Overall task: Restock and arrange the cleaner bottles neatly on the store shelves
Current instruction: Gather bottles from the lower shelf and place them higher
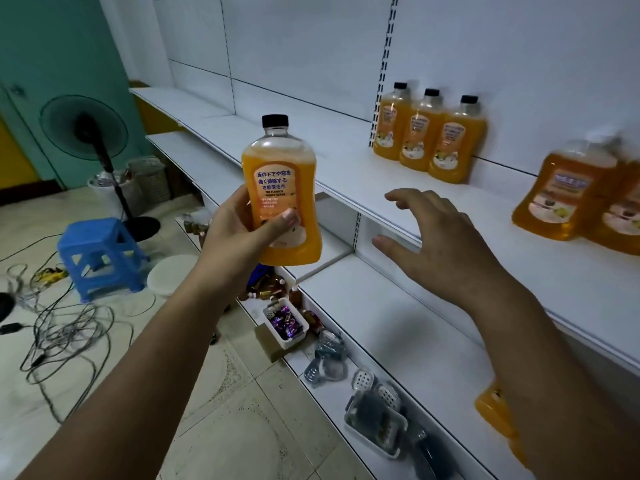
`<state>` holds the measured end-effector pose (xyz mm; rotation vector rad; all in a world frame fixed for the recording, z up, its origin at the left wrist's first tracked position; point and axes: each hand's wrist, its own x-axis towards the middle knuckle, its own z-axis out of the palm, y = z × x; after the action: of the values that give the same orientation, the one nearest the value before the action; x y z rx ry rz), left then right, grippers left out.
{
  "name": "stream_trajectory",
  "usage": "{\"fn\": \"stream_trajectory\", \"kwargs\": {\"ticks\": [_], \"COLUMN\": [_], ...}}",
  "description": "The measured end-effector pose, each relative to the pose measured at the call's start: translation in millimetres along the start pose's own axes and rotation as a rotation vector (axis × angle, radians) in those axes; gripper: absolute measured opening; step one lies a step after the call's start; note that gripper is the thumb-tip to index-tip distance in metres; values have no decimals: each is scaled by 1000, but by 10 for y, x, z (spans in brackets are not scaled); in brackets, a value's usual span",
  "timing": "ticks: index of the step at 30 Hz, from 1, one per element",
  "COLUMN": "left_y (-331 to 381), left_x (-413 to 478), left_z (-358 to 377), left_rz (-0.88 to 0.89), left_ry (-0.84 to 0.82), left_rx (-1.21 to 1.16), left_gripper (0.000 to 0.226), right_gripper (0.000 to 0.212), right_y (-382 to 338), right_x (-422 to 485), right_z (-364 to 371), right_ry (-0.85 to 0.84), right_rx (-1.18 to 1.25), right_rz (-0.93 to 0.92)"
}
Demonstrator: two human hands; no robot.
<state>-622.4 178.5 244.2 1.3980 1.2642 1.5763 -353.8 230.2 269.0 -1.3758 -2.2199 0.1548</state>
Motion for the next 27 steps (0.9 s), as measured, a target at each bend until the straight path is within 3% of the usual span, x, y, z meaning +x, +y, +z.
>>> {"fn": "stream_trajectory", "kwargs": {"ticks": [9,15,22,27], "left_y": [-334,-484,-669,-759], "left_x": [1085,1795,2708,3273], "left_z": [-225,-263,-130,80], "left_rz": [-25,4,55,79], "left_ry": [36,-3,-103,-286], "left_rx": [-64,-14,-60,-71], "left_gripper": [46,48,49,47], "right_gripper": [62,61,59,57], "right_y": [6,88,231,431], "right_x": [1088,1695,2146,2269], "right_z": [507,750,892,1065], "right_ry": [36,-29,-46,-91], "right_rx": [35,29,-67,-95], "right_rz": [21,62,157,237]}}
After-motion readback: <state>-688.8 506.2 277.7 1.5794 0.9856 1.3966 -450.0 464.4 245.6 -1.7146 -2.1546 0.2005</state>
